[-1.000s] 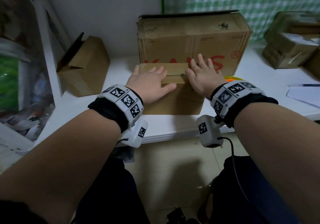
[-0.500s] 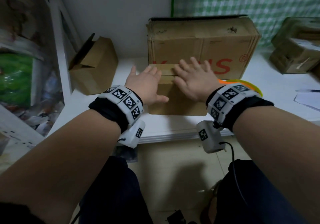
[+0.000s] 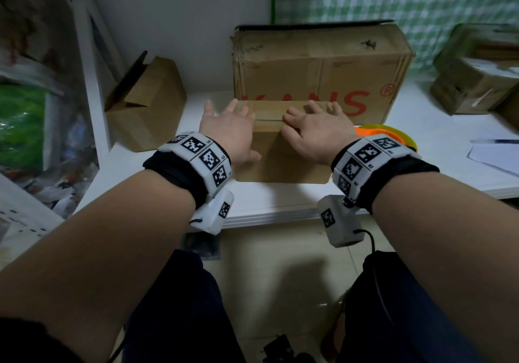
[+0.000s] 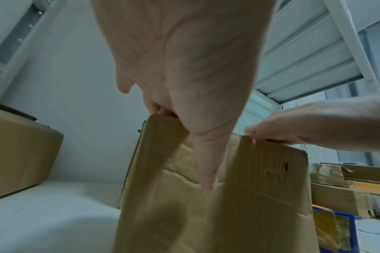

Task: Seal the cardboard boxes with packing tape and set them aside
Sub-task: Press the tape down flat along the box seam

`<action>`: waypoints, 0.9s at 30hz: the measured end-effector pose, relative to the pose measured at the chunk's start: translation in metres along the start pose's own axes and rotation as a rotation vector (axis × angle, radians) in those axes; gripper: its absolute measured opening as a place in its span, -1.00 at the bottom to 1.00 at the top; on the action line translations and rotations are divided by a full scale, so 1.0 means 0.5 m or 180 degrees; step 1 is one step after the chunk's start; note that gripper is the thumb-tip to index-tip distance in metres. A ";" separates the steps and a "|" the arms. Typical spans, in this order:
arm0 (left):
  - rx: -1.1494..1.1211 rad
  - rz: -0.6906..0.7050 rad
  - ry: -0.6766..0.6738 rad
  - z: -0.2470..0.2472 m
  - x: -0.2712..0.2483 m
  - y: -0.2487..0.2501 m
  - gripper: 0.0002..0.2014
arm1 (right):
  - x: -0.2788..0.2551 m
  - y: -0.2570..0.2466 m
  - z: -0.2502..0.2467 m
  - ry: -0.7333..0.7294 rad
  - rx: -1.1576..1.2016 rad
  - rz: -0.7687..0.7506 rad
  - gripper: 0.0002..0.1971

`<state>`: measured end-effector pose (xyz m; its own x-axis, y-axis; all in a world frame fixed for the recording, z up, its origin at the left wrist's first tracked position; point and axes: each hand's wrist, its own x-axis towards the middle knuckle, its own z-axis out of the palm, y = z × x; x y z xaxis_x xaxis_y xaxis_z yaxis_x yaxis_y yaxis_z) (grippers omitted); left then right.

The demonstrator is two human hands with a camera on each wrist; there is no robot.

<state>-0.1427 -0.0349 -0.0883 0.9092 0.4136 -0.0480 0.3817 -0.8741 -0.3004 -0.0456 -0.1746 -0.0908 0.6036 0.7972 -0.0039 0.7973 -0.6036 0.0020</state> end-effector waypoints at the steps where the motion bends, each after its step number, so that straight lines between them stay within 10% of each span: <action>1: 0.0016 -0.0020 0.0014 0.000 -0.001 0.002 -0.11 | -0.005 0.015 0.000 0.0005 -0.0020 0.0060 -0.45; 16: 0.0152 -0.0574 -0.0124 -0.001 -0.005 0.020 -0.09 | -0.033 0.051 0.006 0.0225 -0.0649 0.0395 -0.17; 27: -0.1333 -0.0199 -0.0109 -0.007 0.013 -0.022 -0.22 | -0.024 0.061 0.003 0.0352 -0.0324 0.0391 -0.26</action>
<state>-0.1407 -0.0235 -0.0819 0.8788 0.4711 -0.0757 0.4769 -0.8722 0.1089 -0.0285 -0.2029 -0.0920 0.6883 0.7166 0.1126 0.7102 -0.6973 0.0969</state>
